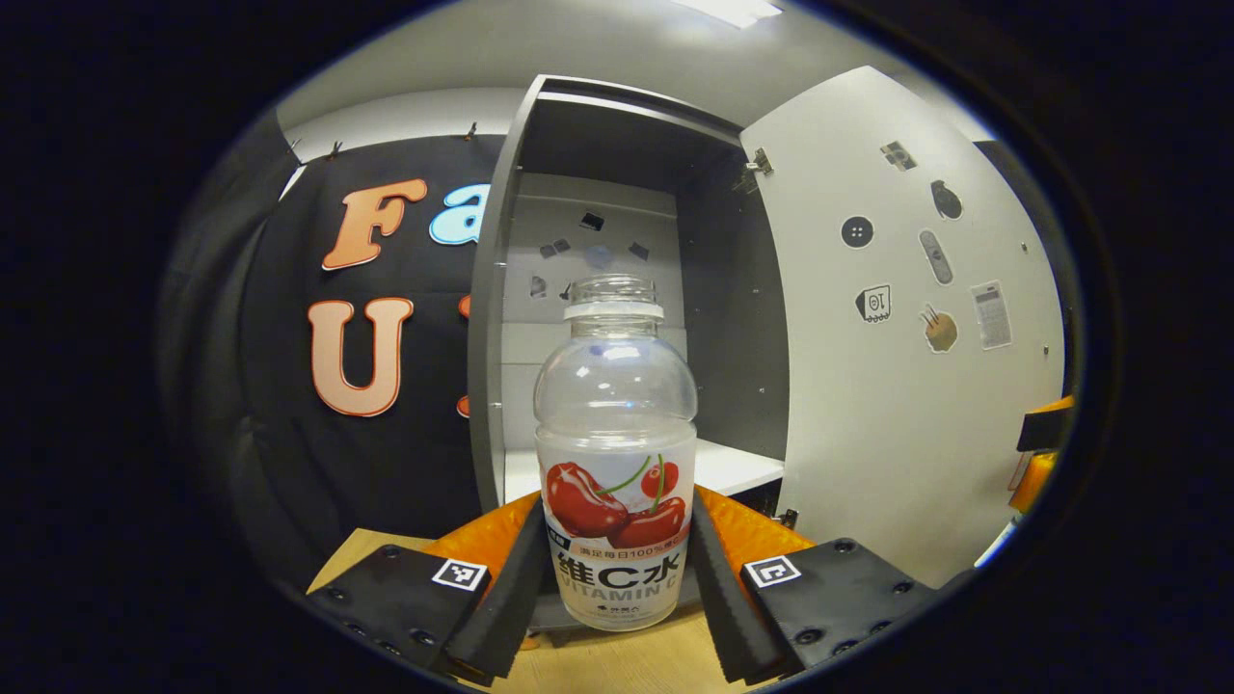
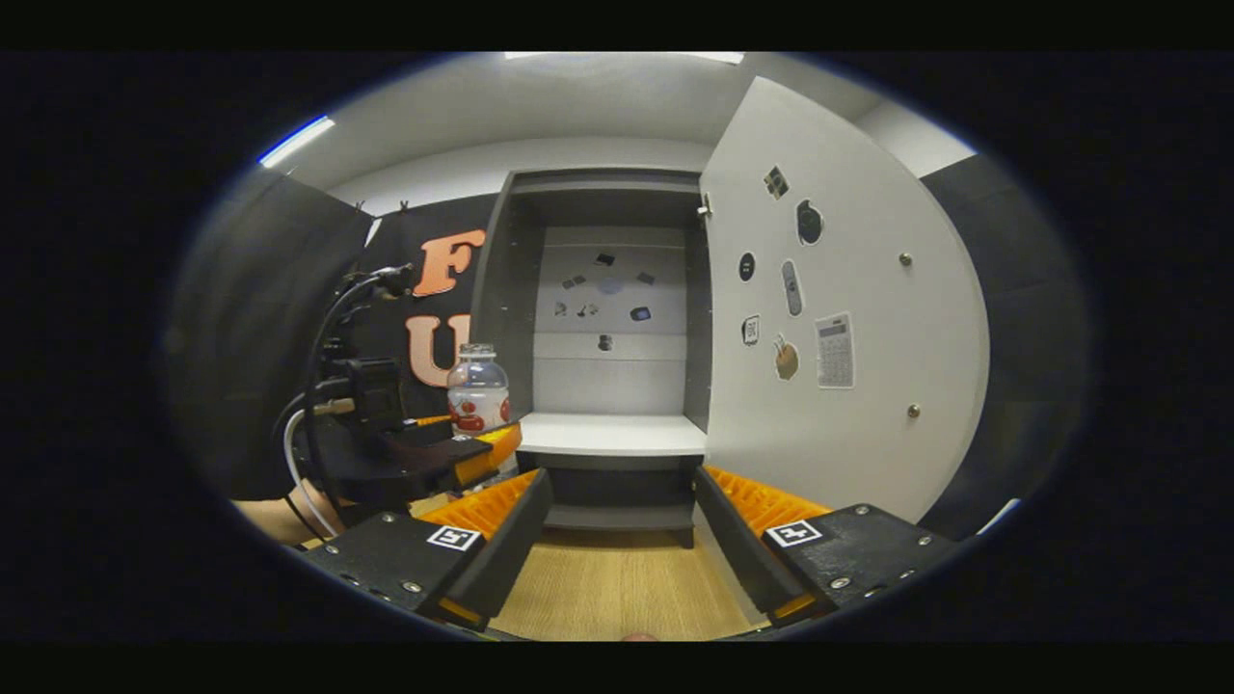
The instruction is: Open the cabinet door with the right hand, grasp the bottle in the cabinet with the left hand and place it on the coaster, then close the cabinet door with the right hand.
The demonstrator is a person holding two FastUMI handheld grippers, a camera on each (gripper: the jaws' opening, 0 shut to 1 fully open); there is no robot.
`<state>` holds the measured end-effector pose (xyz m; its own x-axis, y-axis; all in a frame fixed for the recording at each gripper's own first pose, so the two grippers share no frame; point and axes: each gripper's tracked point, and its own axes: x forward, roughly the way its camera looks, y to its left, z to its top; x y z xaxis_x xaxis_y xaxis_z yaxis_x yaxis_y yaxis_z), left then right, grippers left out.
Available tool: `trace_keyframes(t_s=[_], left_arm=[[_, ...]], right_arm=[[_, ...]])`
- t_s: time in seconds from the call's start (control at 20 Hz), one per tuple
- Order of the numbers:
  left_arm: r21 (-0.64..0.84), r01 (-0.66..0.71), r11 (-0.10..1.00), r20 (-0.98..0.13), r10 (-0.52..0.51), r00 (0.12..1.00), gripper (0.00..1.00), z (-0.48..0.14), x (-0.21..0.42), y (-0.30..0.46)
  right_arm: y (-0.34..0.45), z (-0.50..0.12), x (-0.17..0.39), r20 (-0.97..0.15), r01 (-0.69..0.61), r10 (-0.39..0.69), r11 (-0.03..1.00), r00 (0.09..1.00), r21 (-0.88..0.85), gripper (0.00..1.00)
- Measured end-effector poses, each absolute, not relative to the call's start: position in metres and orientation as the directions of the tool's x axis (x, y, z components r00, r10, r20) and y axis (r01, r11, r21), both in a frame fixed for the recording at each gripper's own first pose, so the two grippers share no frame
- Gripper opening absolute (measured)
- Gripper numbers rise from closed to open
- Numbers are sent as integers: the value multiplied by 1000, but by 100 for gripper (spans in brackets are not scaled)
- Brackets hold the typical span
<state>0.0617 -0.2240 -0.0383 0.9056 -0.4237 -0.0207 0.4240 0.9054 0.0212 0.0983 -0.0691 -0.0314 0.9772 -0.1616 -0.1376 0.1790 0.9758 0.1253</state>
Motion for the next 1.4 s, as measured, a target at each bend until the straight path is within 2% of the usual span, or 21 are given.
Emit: trace_keyframes(t_s=[0.2, 0.45, 0.5, 0.55, 0.75, 1.4], left_arm=[[15, 408, 913, -38, -407, 913, 82, -62, 49, -196], [55, 373, 926, -25, -373, 928, 81, -95, 37, -155], [72, 375, 924, -19, -374, 927, 82, -103, 32, -150], [90, 381, 920, -11, -381, 924, 81, -111, 26, -146], [113, 408, 906, -21, -408, 913, 82, -152, 8, -136], [23, 394, 919, -170, -385, 907, 82, -293, -18, -95]], right_arm=[[-57, -23, 107, -98, 152, -139, 979, 985, 136, 92], [-39, -28, 110, -117, 126, -109, 980, 987, 155, 92], [-37, -31, 109, -128, 127, -108, 980, 986, 154, 96], [-34, -32, 109, -137, 126, -105, 980, 985, 153, 92], [-26, -37, 111, -155, 130, -107, 981, 982, 147, 92], [-11, -64, 110, -269, 146, -116, 985, 956, 95, 92]])
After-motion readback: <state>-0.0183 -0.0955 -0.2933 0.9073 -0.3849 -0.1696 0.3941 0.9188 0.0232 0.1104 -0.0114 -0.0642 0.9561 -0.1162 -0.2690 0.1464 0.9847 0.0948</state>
